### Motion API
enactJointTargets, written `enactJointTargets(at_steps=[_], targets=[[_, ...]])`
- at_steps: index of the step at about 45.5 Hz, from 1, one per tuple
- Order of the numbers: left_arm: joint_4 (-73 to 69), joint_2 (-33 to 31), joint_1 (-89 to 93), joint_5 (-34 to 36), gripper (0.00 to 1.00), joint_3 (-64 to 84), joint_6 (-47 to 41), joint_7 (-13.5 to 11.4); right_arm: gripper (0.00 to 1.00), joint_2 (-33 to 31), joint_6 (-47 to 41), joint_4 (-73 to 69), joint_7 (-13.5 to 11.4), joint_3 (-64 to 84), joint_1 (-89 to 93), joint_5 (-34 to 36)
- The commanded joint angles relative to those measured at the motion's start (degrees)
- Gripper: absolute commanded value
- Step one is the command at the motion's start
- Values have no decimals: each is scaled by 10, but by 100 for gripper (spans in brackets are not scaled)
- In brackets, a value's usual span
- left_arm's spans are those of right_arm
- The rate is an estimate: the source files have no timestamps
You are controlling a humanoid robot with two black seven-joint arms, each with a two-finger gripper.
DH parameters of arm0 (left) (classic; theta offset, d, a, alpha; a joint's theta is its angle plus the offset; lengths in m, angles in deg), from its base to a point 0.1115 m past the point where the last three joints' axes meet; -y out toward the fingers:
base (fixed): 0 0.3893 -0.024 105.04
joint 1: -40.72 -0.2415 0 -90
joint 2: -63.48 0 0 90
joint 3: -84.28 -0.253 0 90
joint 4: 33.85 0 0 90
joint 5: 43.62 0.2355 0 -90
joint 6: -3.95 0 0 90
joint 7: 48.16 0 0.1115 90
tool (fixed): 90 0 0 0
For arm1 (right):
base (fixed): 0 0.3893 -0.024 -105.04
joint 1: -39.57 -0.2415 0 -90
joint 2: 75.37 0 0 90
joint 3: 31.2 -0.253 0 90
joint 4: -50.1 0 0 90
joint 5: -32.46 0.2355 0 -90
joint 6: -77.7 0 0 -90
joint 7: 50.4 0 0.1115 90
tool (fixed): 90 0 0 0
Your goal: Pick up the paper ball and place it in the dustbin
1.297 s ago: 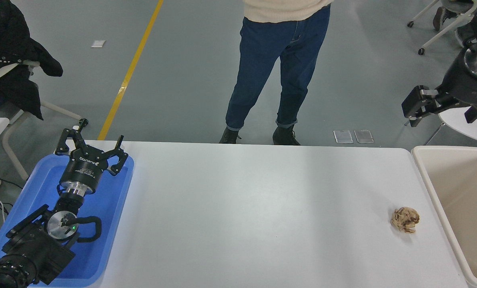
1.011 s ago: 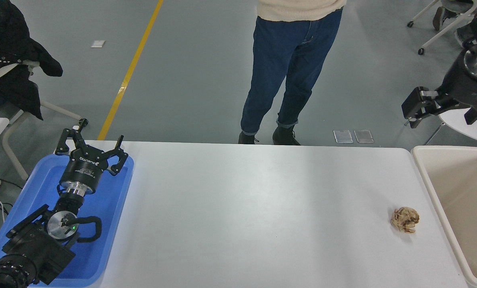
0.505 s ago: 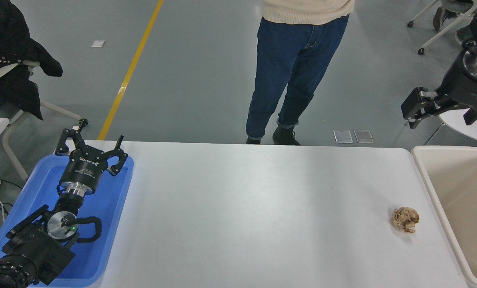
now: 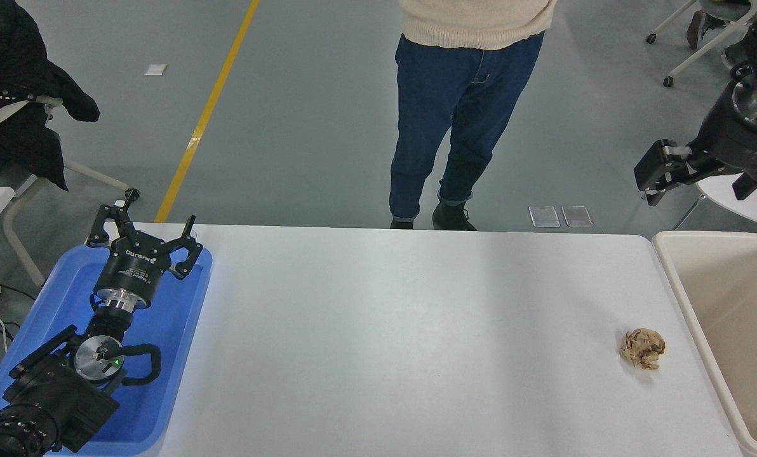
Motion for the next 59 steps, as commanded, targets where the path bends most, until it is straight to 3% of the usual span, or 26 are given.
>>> enactJointTargets(at_steps=[1, 27, 46, 59], targets=[[-1, 0, 0, 0, 100, 0, 0, 0, 100, -1, 0, 0, 0, 3, 5, 19], [-1, 0, 0, -2, 100, 0, 0, 0, 100, -114, 1, 3, -1, -5, 138, -23], [-1, 0, 1, -1, 100, 0, 0, 1, 100, -132, 300, 70, 0, -37, 322, -41], [-1, 0, 1, -1, 100, 0, 0, 1, 100, -128, 326, 167, 0, -111, 485, -41]])
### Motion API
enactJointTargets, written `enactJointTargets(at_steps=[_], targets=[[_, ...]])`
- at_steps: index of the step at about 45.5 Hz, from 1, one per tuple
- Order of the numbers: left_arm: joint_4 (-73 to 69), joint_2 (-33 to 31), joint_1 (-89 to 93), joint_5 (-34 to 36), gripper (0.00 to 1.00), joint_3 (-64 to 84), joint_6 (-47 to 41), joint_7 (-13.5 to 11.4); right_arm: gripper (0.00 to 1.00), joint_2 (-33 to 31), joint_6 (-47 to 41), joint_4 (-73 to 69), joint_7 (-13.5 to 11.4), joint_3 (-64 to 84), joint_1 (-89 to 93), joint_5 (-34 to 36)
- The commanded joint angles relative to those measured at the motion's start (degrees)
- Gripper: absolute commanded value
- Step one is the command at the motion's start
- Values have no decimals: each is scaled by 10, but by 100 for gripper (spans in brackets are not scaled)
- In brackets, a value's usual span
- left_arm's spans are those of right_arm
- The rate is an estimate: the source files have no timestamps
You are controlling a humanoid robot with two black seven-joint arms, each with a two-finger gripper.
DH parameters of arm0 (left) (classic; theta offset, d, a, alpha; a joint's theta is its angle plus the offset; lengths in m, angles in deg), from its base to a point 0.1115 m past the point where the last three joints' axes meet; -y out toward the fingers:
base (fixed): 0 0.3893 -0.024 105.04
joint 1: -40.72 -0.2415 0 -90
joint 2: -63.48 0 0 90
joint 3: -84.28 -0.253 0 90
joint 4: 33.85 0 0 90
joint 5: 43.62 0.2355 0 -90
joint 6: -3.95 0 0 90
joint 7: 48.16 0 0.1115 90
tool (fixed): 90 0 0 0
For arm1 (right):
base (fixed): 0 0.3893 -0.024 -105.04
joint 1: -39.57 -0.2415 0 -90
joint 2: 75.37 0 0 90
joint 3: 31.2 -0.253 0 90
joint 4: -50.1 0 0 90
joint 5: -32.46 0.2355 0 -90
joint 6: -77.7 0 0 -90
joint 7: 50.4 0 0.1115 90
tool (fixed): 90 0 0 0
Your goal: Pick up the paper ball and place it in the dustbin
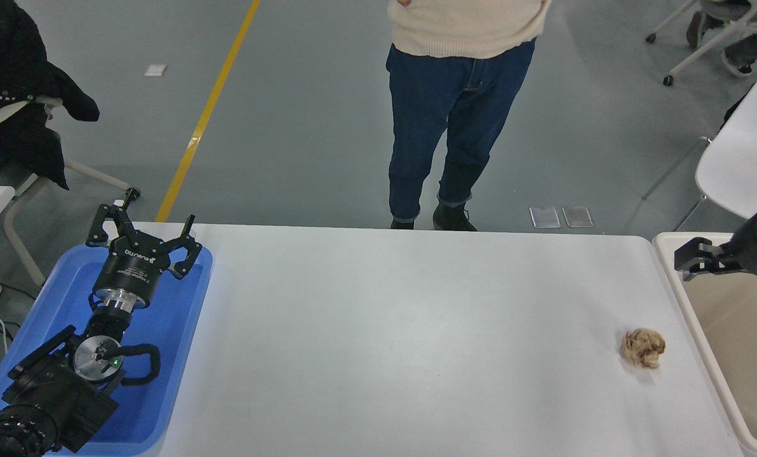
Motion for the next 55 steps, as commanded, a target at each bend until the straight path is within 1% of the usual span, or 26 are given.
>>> enactJointTargets(at_steps=[1, 10, 18, 31, 41, 51, 55], targets=[[0, -1, 1, 0, 100, 0, 0, 0, 100, -2, 48, 74, 0, -65, 137, -2], [0, -1, 0, 0, 100, 0, 0, 0, 100, -5, 49, 90, 0, -137, 195, -2], [0, -1, 0, 0, 100, 0, 0, -1, 100, 1, 55, 140, -1, -176, 241, -2], [0, -1, 0, 0, 100, 0, 0, -1, 100, 19, 60, 183, -1, -187, 278, 2], [0, -1, 0, 0, 100, 0, 0, -1, 100, 24, 62, 184, -1, -246, 292, 6], [0, 0, 0, 0, 100, 0, 0, -1, 100, 44, 77, 188, -3, -251, 301, 6], [0, -1, 0, 0, 100, 0, 0, -1, 100, 60, 82, 213, -5, -249, 314, 2]])
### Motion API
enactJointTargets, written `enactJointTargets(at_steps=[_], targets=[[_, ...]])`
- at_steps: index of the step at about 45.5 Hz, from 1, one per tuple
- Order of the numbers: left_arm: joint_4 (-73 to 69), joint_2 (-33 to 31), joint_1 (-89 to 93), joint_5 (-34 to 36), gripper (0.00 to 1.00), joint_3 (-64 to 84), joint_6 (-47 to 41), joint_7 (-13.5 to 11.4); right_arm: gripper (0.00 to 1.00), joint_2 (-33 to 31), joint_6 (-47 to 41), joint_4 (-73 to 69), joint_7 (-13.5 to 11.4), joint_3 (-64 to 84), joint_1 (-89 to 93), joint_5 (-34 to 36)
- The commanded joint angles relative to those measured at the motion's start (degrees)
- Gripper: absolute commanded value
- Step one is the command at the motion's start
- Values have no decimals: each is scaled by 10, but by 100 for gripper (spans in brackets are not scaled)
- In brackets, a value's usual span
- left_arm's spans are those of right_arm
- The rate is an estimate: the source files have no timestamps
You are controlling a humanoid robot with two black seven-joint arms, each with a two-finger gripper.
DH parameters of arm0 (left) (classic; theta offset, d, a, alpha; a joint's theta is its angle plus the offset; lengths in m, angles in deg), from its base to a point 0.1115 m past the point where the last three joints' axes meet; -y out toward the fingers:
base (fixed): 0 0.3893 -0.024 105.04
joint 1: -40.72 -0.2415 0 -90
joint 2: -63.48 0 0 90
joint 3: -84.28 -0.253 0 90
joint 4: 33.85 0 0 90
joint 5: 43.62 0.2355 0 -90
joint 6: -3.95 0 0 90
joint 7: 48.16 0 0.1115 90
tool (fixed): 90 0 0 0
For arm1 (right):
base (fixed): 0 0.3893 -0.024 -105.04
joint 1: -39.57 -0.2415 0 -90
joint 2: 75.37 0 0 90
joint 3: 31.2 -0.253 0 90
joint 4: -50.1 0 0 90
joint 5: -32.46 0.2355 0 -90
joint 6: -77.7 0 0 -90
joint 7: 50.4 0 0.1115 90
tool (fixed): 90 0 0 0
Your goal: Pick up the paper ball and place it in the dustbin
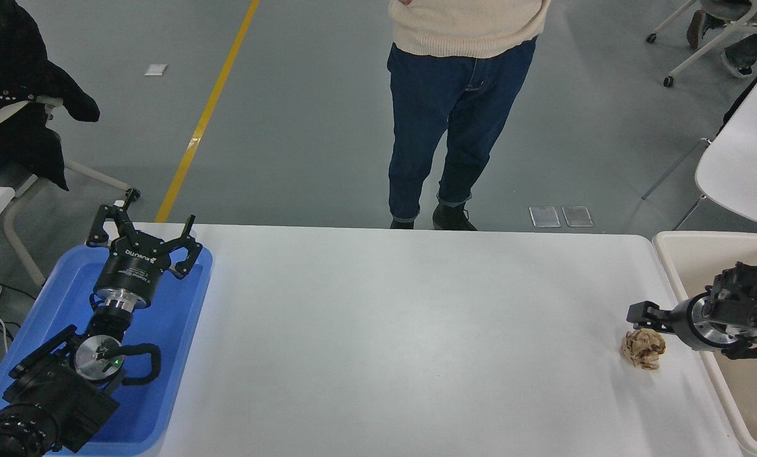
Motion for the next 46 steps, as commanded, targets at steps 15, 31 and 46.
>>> enactJointTargets(at_steps=[15, 31, 46], targets=[[0, 0, 0, 0, 100, 0, 0, 0, 100, 58, 14, 89, -5, -2, 58, -11], [0, 0, 0, 0, 100, 0, 0, 0, 100, 68, 15, 127, -5, -2, 95, -24], [0, 0, 0, 0, 100, 0, 0, 0, 72, 68, 18, 125, -7, -5, 103, -15]])
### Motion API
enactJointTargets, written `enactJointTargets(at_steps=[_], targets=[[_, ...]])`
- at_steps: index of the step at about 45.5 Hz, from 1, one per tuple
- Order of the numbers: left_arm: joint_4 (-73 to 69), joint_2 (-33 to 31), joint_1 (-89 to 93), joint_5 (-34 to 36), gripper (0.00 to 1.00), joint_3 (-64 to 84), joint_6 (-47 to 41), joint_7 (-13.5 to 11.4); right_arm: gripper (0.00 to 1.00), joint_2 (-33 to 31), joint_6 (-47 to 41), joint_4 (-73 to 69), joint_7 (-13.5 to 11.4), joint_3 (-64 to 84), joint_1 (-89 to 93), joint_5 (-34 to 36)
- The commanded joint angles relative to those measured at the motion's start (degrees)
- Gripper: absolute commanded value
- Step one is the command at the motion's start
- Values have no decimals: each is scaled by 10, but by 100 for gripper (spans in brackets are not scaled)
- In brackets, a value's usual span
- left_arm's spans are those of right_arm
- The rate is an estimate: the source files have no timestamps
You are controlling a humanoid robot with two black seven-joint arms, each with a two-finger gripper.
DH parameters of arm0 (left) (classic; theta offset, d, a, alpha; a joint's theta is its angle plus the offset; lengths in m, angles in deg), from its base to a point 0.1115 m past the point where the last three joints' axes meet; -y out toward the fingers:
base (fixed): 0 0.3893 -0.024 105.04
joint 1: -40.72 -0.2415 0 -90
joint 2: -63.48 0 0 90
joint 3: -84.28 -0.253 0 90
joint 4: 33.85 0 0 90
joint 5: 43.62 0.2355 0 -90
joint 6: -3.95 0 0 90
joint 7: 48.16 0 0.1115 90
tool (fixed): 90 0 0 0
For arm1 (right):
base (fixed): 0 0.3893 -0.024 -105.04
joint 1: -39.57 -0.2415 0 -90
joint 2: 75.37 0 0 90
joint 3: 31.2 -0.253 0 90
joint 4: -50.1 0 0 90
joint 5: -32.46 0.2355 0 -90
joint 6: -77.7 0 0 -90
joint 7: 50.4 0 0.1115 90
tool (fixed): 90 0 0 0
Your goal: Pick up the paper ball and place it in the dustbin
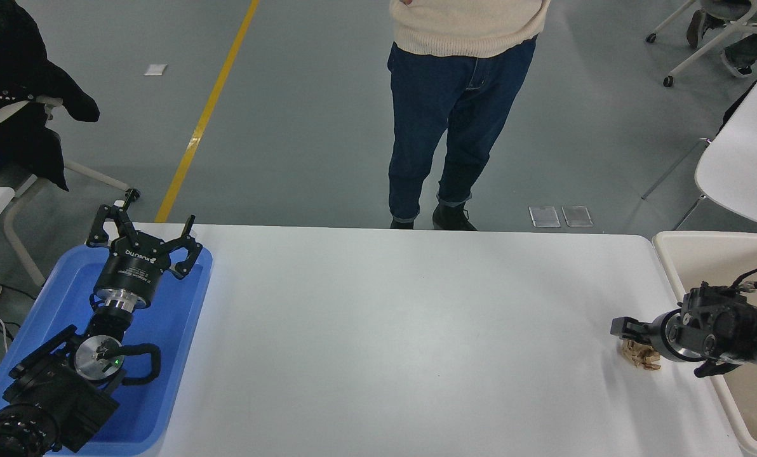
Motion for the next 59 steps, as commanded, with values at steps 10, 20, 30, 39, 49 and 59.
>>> enactJointTargets(at_steps=[10, 20, 30, 39, 49, 59], targets=[[0, 0, 0, 0, 100, 0, 0, 0, 5, -10, -10, -20, -4, -11, 4, 51], [0, 0, 1, 0, 100, 0, 0, 1, 0, -48, -16, -90, -5, -10, -32, 60], [0, 0, 1, 0, 100, 0, 0, 1, 0, -80, -92, -122, -6, 1, -76, 58], [0, 0, 1, 0, 100, 0, 0, 1, 0, -121, -252, -159, -4, 26, -147, 32], [0, 0, 1, 1, 100, 0, 0, 2, 0, -134, -361, -252, -4, 82, -262, 18], [0, 0, 1, 1, 100, 0, 0, 2, 0, -146, -363, -315, -4, 119, -396, 18]])
